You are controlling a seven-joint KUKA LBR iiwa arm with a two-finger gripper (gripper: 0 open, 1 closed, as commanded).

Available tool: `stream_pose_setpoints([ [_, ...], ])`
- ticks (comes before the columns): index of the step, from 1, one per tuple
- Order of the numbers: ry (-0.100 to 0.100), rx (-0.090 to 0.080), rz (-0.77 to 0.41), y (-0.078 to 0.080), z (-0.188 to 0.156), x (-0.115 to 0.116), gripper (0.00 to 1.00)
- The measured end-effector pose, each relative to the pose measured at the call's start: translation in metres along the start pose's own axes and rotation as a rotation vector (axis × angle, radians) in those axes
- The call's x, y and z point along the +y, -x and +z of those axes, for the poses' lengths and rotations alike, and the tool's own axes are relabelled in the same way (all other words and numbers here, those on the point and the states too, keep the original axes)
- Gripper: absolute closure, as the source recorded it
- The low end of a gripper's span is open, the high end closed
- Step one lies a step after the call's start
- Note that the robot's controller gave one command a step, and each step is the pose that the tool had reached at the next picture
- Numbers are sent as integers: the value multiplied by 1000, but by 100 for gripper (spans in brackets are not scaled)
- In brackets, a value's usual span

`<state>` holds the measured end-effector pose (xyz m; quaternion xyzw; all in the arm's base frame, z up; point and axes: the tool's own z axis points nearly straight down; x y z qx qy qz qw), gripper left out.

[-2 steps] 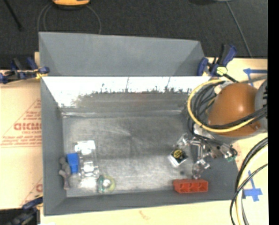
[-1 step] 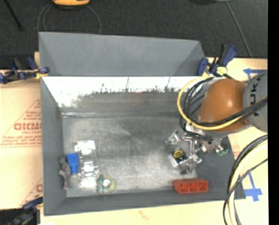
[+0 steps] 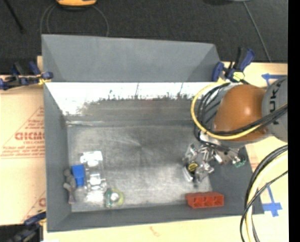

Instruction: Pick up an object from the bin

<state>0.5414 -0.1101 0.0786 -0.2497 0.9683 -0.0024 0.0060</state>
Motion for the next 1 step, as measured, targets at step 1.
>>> stream_pose_setpoints([
  [1, 1, 1, -254, 35, -154, 12, 100],
])
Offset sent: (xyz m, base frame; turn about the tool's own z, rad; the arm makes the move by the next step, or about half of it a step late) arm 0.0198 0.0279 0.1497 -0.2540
